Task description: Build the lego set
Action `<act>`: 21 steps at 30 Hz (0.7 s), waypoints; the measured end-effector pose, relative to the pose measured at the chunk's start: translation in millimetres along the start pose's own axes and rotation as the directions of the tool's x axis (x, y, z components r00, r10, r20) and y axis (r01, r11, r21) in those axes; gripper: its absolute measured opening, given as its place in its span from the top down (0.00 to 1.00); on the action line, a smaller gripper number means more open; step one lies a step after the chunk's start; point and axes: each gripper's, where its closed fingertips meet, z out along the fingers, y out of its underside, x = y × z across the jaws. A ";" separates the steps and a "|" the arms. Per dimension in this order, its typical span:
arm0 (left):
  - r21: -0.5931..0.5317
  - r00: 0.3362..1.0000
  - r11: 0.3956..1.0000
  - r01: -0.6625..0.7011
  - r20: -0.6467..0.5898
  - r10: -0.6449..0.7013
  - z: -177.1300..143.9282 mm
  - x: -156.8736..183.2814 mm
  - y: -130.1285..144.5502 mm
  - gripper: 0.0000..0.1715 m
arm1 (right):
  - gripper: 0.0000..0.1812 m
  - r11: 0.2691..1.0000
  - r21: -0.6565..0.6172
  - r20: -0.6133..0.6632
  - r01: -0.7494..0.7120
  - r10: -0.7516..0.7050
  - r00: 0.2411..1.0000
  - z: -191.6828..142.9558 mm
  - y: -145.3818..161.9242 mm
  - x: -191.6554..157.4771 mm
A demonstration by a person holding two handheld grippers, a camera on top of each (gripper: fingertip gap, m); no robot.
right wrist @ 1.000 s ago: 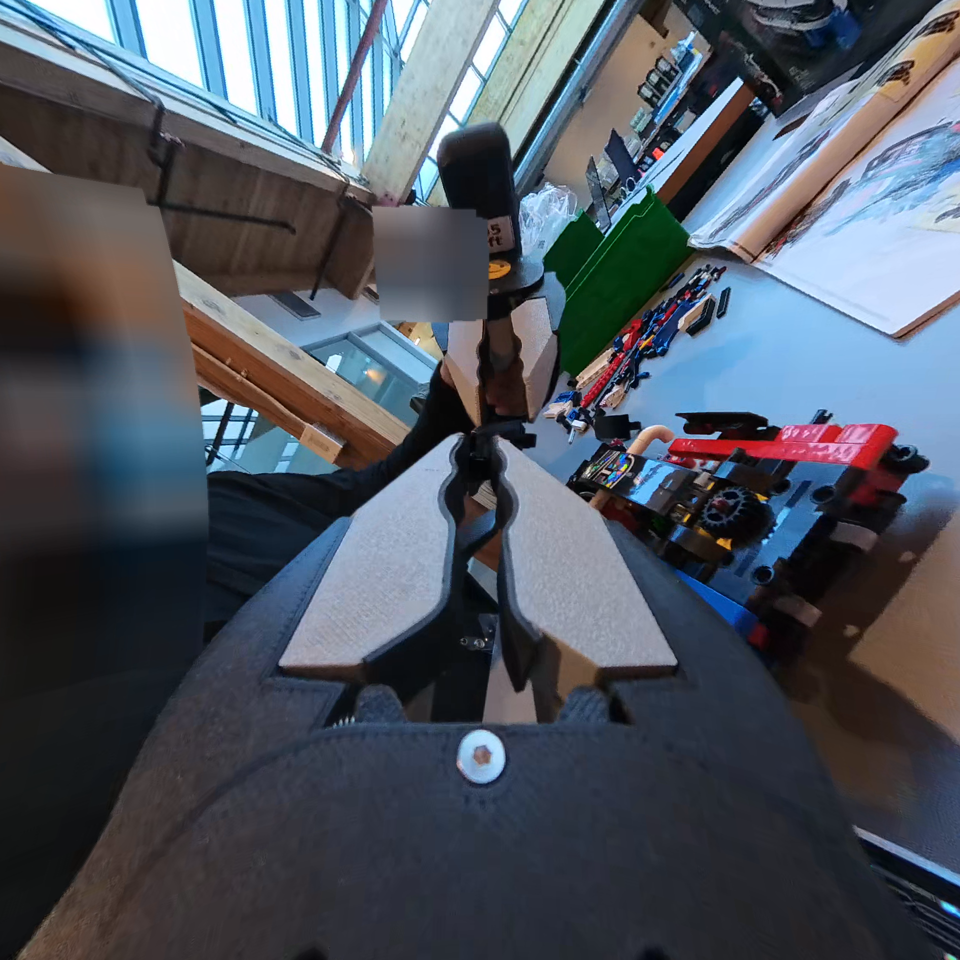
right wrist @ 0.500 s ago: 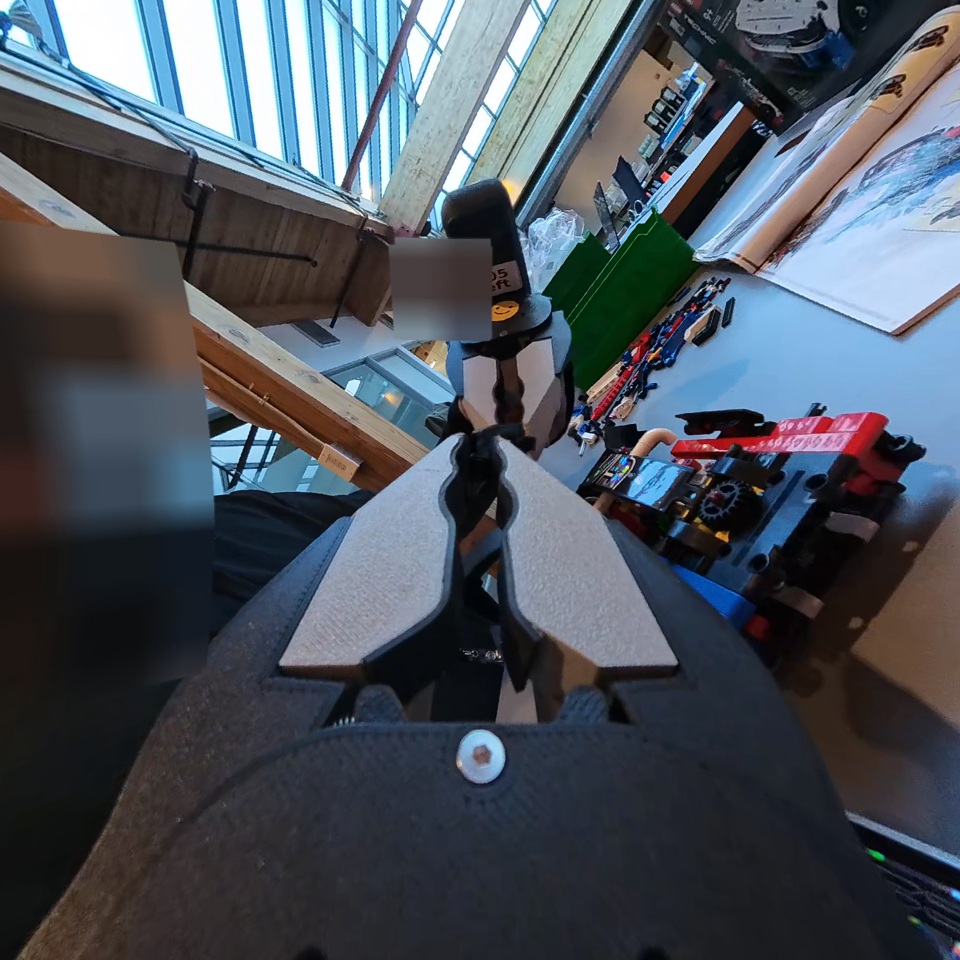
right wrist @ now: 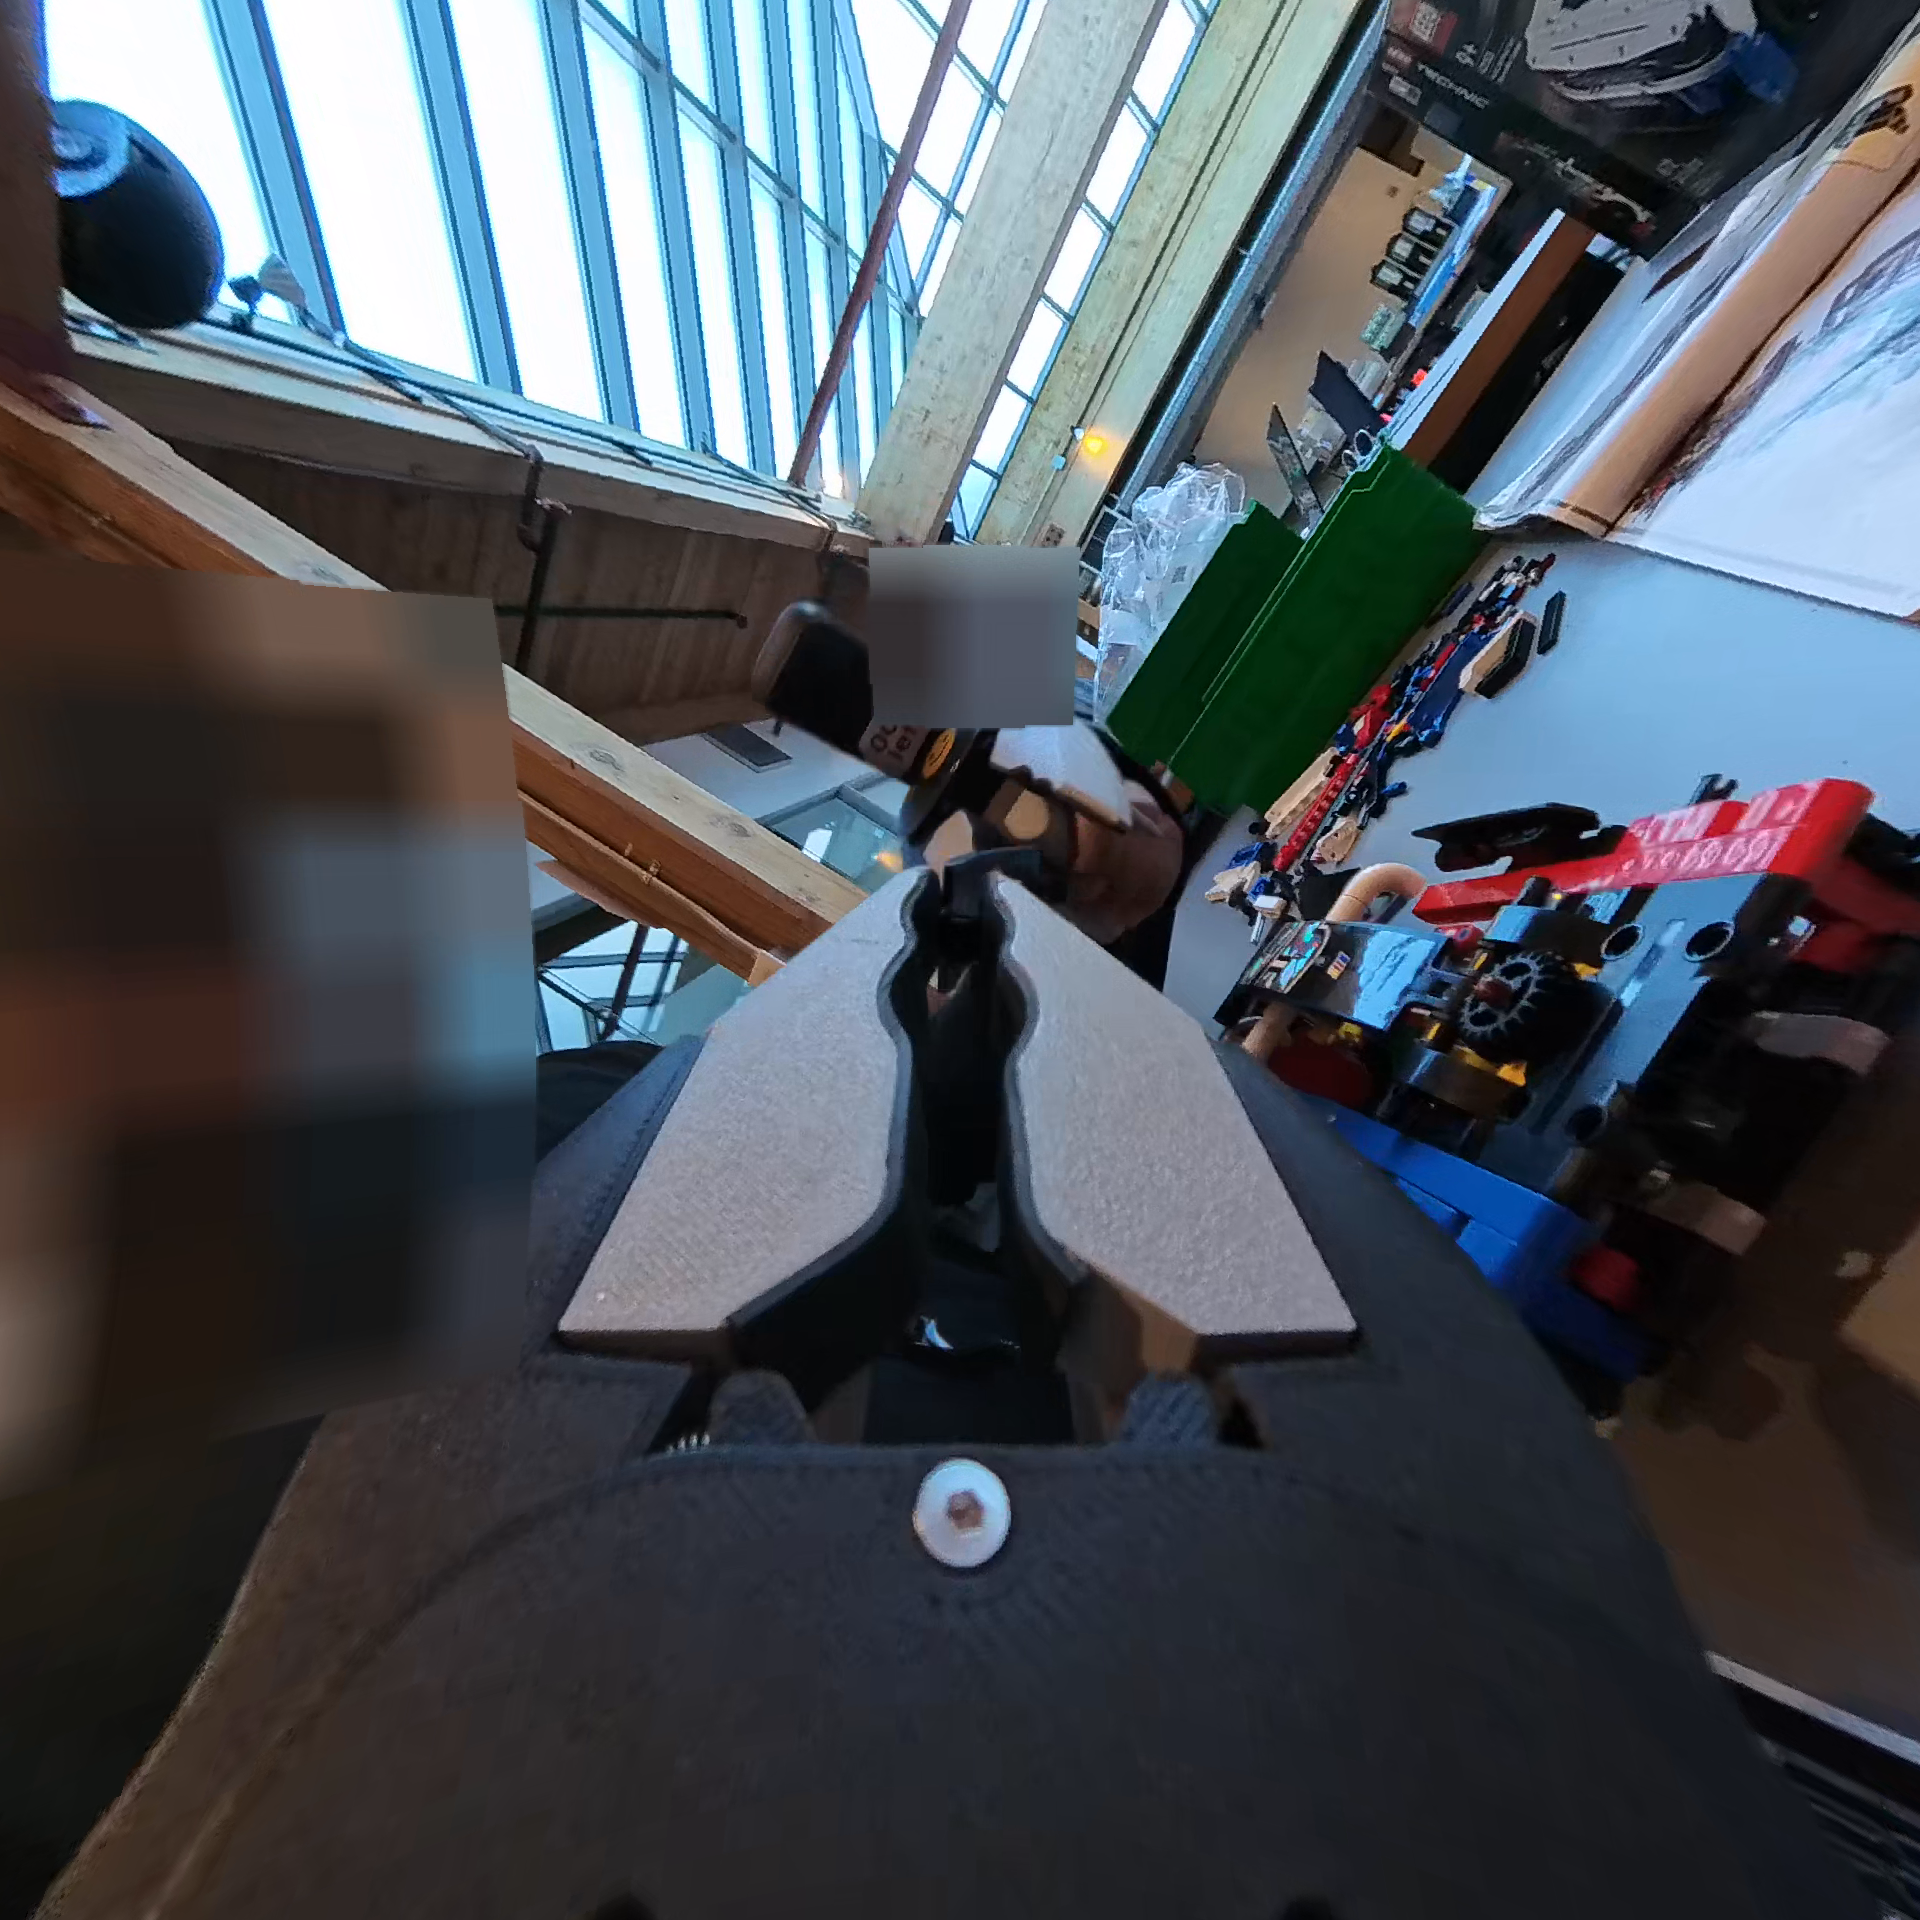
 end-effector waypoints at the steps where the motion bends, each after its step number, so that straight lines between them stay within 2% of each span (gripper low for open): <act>1: -0.002 1.000 1.000 -0.026 0.017 0.026 0.5 1.6 -1.2 0.84 | 0.98 1.000 0.005 -0.001 -0.007 0.007 1.000 0.0 0.0 1.1; 4: -0.037 0.992 0.995 -0.095 0.084 0.098 3.5 0.4 0.1 0.88 | 0.98 1.000 0.010 0.004 -0.030 0.030 1.000 1.3 1.7 3.6; 7: -0.066 0.984 0.987 -0.150 0.087 0.155 7.3 4.6 3.3 0.96 | 0.98 0.999 0.011 0.009 -0.045 0.045 0.999 2.7 4.0 4.9; 13: -0.091 0.976 0.982 -0.165 0.128 0.176 11.3 4.9 9.2 0.97 | 0.99 0.999 0.024 -0.039 -0.022 0.023 0.999 2.3 1.2 9.5; 17: -0.021 0.963 0.988 -0.152 0.221 0.153 6.0 -1.0 1.1 0.97 | 0.96 0.995 0.064 -0.101 0.071 -0.064 0.993 2.2 -10.8 8.3; 19: 0.031 0.952 0.990 -0.134 0.282 0.120 0.8 -5.7 -2.3 0.97 | 0.89 0.987 0.107 -0.134 0.123 -0.109 0.985 0.5 -18.2 7.0; 21: 0.081 0.936 0.990 -0.118 0.342 0.084 -3.5 -10.1 -4.1 0.97 | 0.87 0.981 0.127 -0.146 0.148 -0.129 0.981 3.5 -19.5 5.5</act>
